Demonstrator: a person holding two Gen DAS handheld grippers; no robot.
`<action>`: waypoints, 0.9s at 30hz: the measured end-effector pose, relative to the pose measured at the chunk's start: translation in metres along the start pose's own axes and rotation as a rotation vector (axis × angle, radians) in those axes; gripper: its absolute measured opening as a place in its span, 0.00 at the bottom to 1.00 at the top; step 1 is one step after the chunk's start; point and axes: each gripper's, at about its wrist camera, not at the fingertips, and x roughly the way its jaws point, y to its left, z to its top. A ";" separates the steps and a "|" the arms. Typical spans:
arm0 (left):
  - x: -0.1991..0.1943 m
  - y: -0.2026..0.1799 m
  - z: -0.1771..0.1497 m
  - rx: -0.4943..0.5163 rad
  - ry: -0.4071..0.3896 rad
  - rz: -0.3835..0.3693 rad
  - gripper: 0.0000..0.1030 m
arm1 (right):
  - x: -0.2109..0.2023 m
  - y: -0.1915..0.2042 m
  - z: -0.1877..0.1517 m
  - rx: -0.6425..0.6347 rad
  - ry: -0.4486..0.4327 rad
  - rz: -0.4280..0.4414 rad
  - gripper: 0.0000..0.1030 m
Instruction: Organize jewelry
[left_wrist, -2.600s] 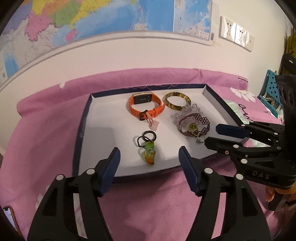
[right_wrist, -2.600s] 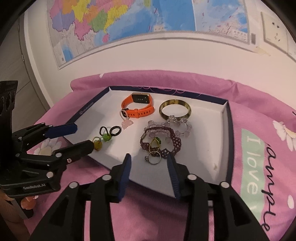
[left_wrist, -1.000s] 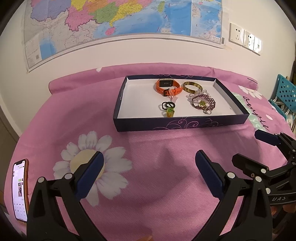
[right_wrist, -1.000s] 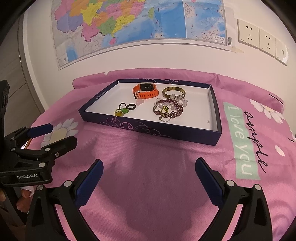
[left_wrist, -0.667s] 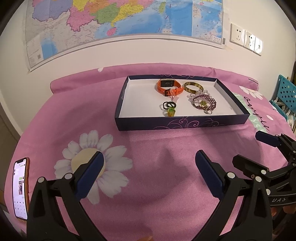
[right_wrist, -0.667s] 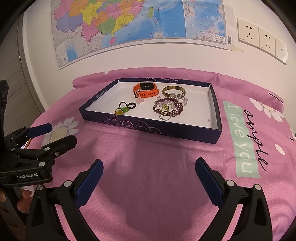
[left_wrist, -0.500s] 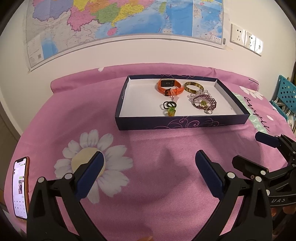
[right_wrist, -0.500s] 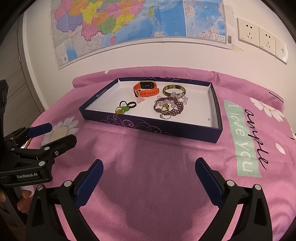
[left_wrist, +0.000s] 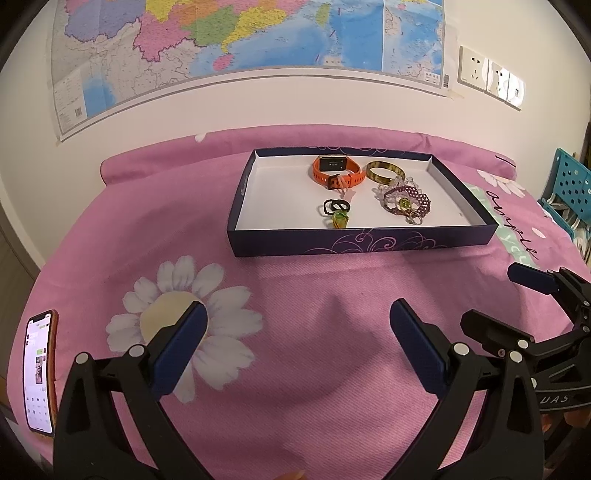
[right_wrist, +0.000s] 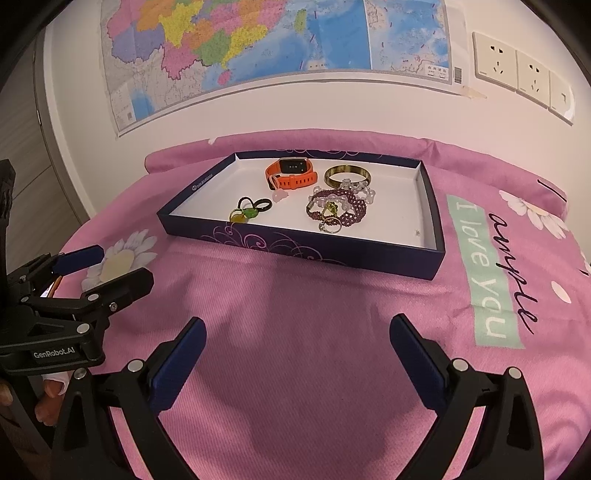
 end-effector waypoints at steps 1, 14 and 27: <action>0.000 0.000 0.000 0.000 0.000 0.000 0.95 | 0.000 0.000 0.000 0.000 -0.001 0.000 0.93; 0.001 0.001 -0.001 0.002 0.003 0.001 0.95 | 0.002 0.000 -0.001 0.006 0.005 0.000 0.93; 0.002 0.000 -0.002 0.001 0.004 0.001 0.95 | 0.003 -0.002 -0.001 0.015 0.010 0.003 0.93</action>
